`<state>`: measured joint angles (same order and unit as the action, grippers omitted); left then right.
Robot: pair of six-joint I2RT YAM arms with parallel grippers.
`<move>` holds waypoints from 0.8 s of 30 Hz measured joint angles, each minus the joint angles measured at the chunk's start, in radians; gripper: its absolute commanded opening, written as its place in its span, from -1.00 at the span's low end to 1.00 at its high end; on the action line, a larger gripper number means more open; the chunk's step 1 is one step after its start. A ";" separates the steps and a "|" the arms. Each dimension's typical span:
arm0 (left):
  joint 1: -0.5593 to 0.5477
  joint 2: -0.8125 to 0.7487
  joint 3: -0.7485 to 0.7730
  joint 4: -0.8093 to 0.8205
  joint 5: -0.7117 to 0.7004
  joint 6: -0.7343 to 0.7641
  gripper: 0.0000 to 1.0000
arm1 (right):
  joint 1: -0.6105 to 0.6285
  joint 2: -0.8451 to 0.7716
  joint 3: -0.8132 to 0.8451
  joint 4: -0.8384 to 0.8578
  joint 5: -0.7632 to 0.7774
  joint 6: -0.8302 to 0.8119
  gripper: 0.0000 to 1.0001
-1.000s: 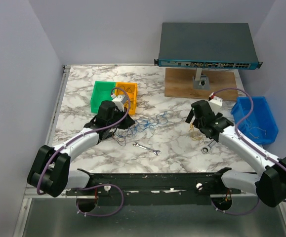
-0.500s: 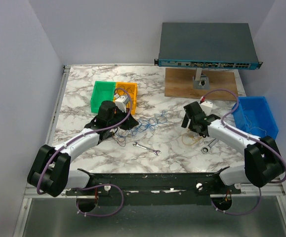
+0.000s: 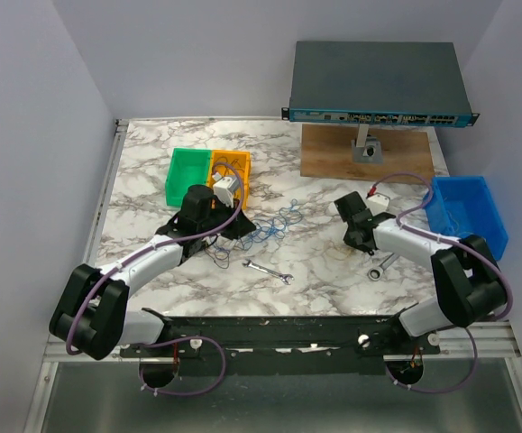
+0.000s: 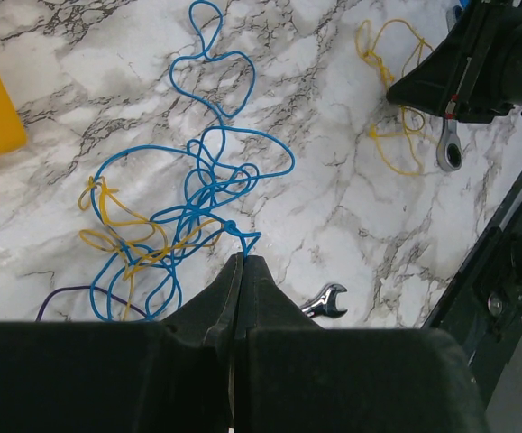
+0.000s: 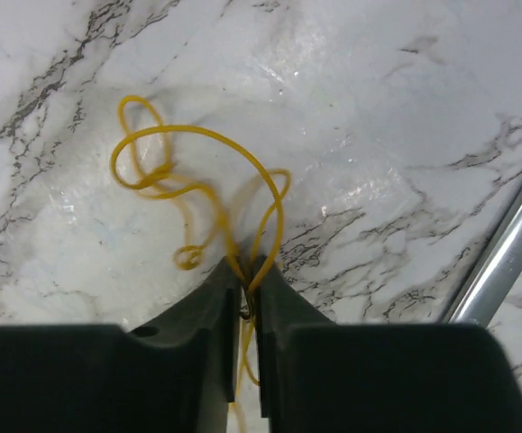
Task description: Untangle the cables
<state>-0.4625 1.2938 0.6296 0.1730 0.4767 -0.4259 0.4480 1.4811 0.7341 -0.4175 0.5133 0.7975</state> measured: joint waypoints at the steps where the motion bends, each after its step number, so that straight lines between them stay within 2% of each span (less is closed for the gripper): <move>1: 0.000 0.000 0.000 0.000 0.000 0.001 -1.00 | -0.002 -0.002 -0.001 0.001 -0.003 0.014 -0.94; 4: -0.003 -0.003 0.000 -0.001 0.000 0.006 -1.00 | -0.015 -0.030 -0.001 -0.007 -0.009 0.033 -0.98; 8: -0.005 -0.014 0.000 -0.002 0.000 0.010 -1.00 | -0.084 -0.173 0.015 -0.059 -0.014 0.039 -0.99; 14: -0.013 -0.021 0.000 -0.002 0.000 0.011 -1.00 | -0.245 -0.348 0.193 -0.154 0.035 0.006 -0.99; 20: -0.018 -0.022 0.000 -0.002 0.000 0.011 -1.00 | -0.364 -0.380 0.347 -0.192 0.276 -0.030 -0.99; 24: -0.024 -0.022 0.000 -0.002 0.000 0.011 -1.00 | -0.430 -0.316 0.381 -0.191 0.452 -0.048 -0.99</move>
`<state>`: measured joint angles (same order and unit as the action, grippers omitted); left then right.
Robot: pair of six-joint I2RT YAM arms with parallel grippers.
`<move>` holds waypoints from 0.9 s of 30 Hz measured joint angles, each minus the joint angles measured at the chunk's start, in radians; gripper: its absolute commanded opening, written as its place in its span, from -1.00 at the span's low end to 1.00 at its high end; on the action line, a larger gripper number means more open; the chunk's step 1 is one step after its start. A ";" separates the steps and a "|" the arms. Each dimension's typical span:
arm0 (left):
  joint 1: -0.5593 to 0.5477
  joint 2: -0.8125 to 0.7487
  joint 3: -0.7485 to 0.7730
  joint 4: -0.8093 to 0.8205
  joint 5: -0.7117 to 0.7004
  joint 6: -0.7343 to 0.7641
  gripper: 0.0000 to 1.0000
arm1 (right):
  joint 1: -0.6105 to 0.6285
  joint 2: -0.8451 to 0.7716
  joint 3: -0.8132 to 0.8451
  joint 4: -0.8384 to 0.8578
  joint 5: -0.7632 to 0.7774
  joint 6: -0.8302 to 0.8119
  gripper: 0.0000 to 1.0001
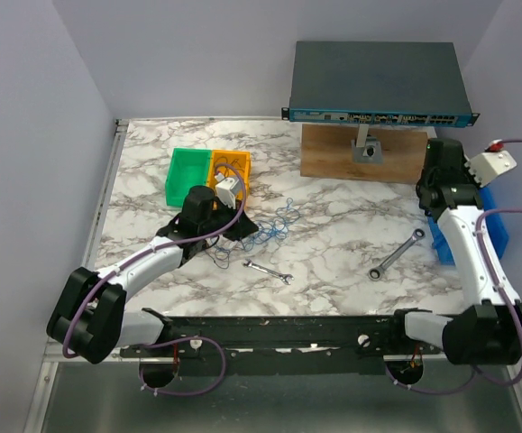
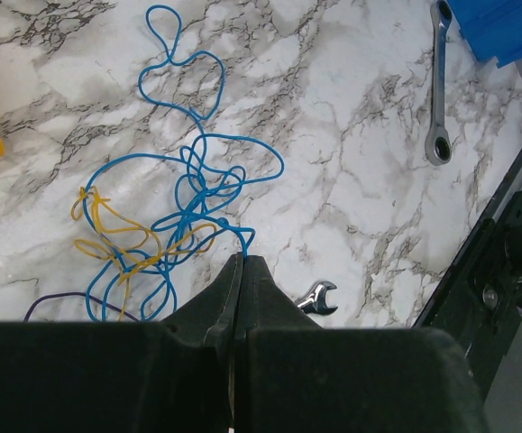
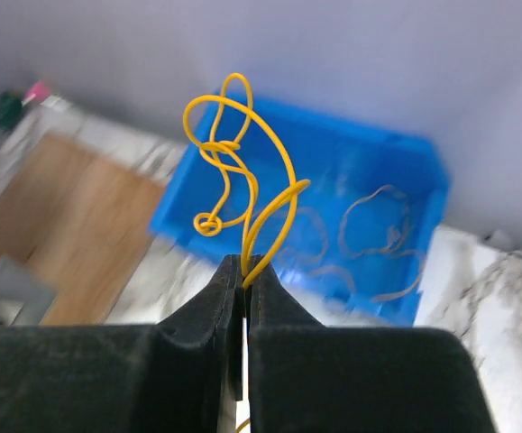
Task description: Untangle the cables
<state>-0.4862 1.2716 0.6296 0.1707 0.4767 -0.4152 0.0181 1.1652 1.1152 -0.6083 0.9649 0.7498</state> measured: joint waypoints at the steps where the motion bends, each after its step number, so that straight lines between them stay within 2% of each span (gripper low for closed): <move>1: -0.001 0.000 0.000 0.000 0.000 0.000 -1.00 | -0.034 0.033 0.016 0.000 0.025 -0.002 -0.99; 2: -0.001 0.000 0.000 0.000 0.000 0.000 -1.00 | -0.074 0.069 0.031 0.004 0.043 -0.002 -0.97; 4: -0.003 -0.003 -0.002 0.000 0.000 0.000 -1.00 | -0.150 0.136 0.052 0.019 0.065 -0.007 -0.58; 5: -0.003 -0.005 -0.004 0.001 0.000 0.000 -1.00 | -0.182 0.163 0.058 0.023 0.069 -0.008 -0.49; 6: -0.005 -0.007 -0.006 0.001 0.000 0.000 -1.00 | -0.214 0.188 0.063 0.029 0.071 -0.002 -0.27; 8: -0.007 -0.008 -0.007 0.002 0.000 0.000 -1.00 | -0.274 0.230 0.067 0.035 0.066 0.020 0.66; 9: -0.007 -0.008 -0.008 0.002 0.000 0.000 -1.00 | -0.301 0.245 0.068 0.040 0.055 0.034 0.98; 12: -0.007 -0.008 -0.013 0.005 0.000 0.002 -1.00 | -0.363 0.283 0.093 0.038 0.000 0.039 1.00; 16: -0.009 -0.008 -0.017 0.007 0.000 0.006 -1.00 | -0.372 0.280 0.121 0.052 -0.121 0.010 1.00; 19: -0.014 -0.008 -0.017 0.007 0.000 0.008 -1.00 | -0.367 0.200 0.066 0.103 -0.314 -0.060 0.98; 22: -0.021 -0.010 -0.017 0.008 0.000 0.015 -1.00 | -0.340 0.057 -0.057 0.163 -0.578 -0.126 0.91; 25: -0.027 -0.023 -0.019 0.008 0.000 0.022 -1.00 | -0.262 -0.076 -0.204 0.237 -0.859 -0.164 0.83; 27: -0.032 -0.037 -0.021 0.008 0.000 0.026 -1.00 | -0.167 -0.126 -0.290 0.274 -1.012 -0.179 0.83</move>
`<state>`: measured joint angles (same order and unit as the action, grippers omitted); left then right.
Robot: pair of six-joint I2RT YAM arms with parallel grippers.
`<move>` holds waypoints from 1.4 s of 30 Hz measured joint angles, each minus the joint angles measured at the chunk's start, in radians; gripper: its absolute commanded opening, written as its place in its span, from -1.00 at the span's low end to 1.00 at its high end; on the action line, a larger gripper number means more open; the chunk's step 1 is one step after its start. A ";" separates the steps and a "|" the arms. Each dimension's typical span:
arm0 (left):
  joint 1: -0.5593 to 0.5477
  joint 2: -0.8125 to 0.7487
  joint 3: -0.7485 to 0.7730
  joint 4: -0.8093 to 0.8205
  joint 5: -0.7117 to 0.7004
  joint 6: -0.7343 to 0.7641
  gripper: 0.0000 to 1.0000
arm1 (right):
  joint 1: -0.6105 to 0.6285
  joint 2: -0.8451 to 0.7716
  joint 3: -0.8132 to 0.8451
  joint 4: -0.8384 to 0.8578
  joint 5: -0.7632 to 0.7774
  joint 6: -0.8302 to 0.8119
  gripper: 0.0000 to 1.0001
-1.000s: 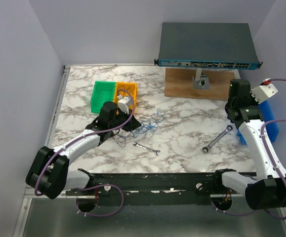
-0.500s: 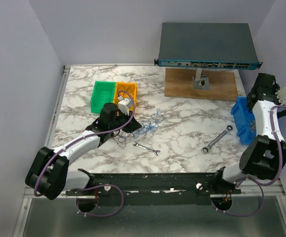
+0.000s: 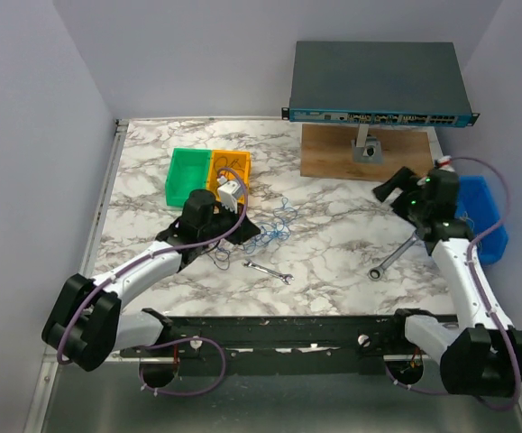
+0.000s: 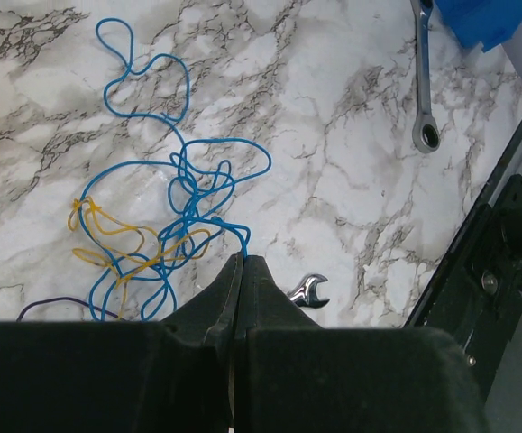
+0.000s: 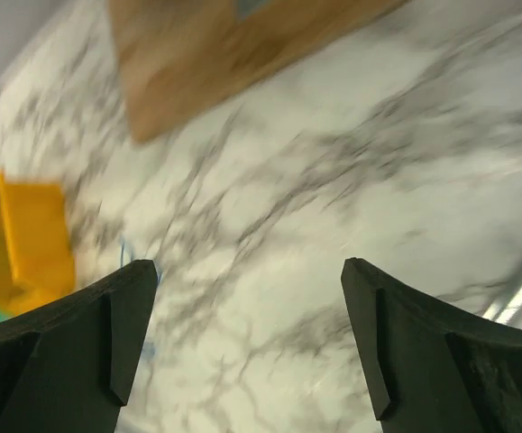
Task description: Untangle the cables
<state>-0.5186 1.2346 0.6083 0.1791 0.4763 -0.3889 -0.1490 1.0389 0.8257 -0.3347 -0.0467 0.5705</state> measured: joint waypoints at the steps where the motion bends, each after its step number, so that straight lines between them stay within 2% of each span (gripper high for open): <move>1: -0.001 -0.006 -0.001 0.000 0.000 0.002 -1.00 | 0.060 -0.004 -0.027 0.011 -0.053 -0.005 0.83; 5: -0.001 -0.023 -0.001 -0.001 -0.013 0.008 -1.00 | 0.302 0.033 -0.099 0.061 -0.162 -0.013 0.81; 9: -0.001 -0.032 -0.003 -0.001 -0.036 0.015 -1.00 | 0.505 0.103 -0.142 0.146 -0.185 -0.001 0.71; 14: -0.001 -0.040 -0.007 -0.002 -0.052 0.024 -1.00 | 0.700 0.278 -0.135 0.265 -0.171 0.013 0.56; 17: -0.001 -0.040 -0.010 -0.002 -0.058 0.026 -1.00 | 0.775 0.382 -0.112 0.329 -0.168 0.024 0.46; 23: -0.001 -0.040 -0.011 -0.002 -0.061 0.026 -1.00 | 0.809 0.496 -0.066 0.453 -0.150 0.051 0.19; 26: -0.001 -0.042 -0.016 -0.001 -0.063 0.027 -1.00 | 0.811 0.534 -0.045 0.510 -0.127 0.064 -0.05; 27: -0.001 -0.045 -0.020 -0.001 -0.064 0.027 -1.00 | 0.811 0.548 -0.039 0.528 -0.122 0.069 -0.20; 29: -0.001 -0.049 -0.024 -0.001 -0.065 0.027 -1.00 | 0.811 0.578 -0.023 0.550 -0.118 0.074 -0.75; 30: -0.001 -0.052 -0.024 -0.001 -0.067 0.027 -1.00 | 0.811 0.594 -0.012 0.553 -0.117 0.075 -0.94; 33: -0.001 -0.058 -0.025 -0.001 -0.080 0.026 -1.00 | 0.811 0.616 0.007 0.549 -0.105 0.082 -0.99; 36: -0.001 -0.075 -0.034 -0.005 -0.131 0.024 -1.00 | 0.811 0.579 0.007 0.504 -0.017 0.088 -0.99; 42: 0.032 -0.208 -0.103 -0.029 -0.304 -0.017 -1.00 | 0.812 0.334 0.007 0.304 0.349 0.113 -0.99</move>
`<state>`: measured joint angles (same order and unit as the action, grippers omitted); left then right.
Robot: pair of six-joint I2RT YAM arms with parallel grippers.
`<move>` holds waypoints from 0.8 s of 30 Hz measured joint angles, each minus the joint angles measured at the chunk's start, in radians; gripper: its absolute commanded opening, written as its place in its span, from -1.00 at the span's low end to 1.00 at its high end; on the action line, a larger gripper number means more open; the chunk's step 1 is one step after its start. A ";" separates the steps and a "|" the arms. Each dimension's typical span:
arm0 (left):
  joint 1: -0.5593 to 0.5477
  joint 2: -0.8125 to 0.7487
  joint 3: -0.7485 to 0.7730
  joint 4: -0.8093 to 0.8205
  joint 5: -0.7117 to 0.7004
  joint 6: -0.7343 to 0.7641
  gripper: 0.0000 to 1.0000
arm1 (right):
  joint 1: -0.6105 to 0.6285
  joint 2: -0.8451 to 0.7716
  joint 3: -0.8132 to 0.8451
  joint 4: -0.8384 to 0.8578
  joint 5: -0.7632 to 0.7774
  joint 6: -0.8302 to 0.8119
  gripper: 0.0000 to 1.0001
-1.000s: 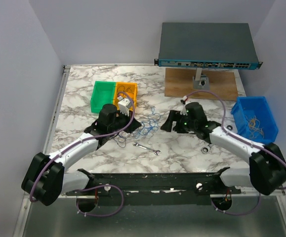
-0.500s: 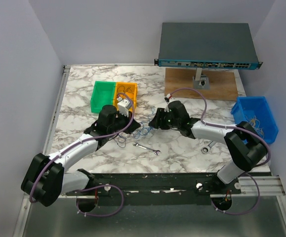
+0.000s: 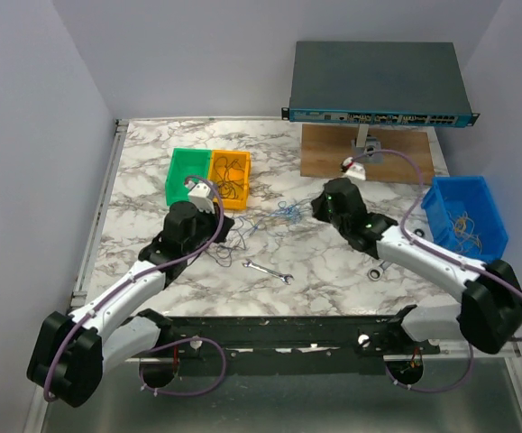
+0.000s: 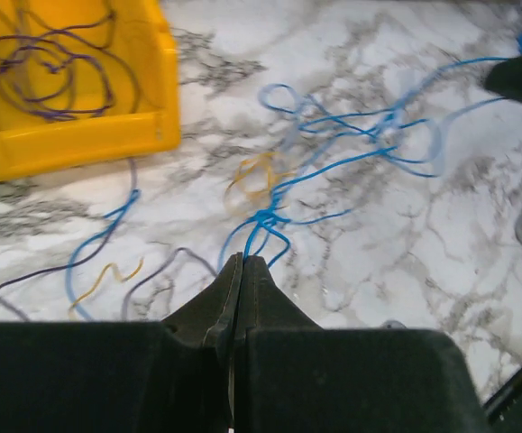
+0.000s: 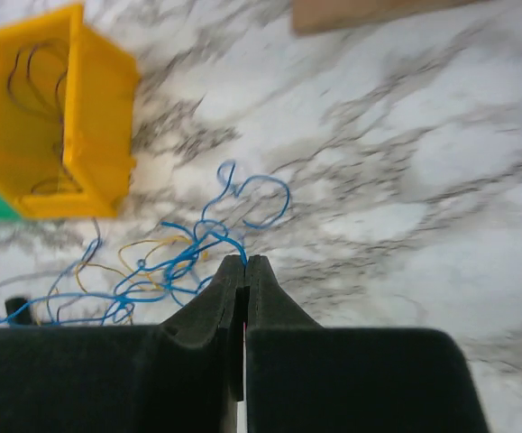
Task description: Untangle the cables
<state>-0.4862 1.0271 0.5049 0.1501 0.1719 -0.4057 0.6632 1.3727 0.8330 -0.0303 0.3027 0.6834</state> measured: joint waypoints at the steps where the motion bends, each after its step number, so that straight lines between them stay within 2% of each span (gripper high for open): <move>1: 0.015 -0.019 -0.009 -0.007 -0.026 -0.012 -1.00 | -0.002 -0.044 0.001 -0.035 0.071 0.007 -0.99; 5: 0.067 -0.041 -0.026 -0.026 -0.093 -0.048 -1.00 | -0.009 -0.194 0.006 -0.158 0.322 0.028 -0.99; 8: 0.087 -0.037 -0.029 -0.037 -0.120 -0.063 -1.00 | -0.013 -0.283 0.009 -0.217 0.447 0.030 -0.99; 13: 0.087 -0.016 -0.029 -0.053 -0.144 -0.075 -1.00 | -0.014 -0.385 0.039 -0.263 0.568 -0.007 -0.99; 20: 0.097 0.016 -0.026 -0.078 -0.169 -0.080 -1.00 | -0.015 -0.400 0.186 -0.311 0.682 -0.111 -0.99; 24: 0.180 0.051 -0.026 -0.082 -0.143 -0.124 -1.00 | -0.023 -0.404 0.303 -0.317 0.797 -0.216 -0.99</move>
<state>-0.3061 1.0782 0.4786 0.0681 0.0288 -0.5293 0.6399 0.9684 1.1355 -0.3470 1.0996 0.4675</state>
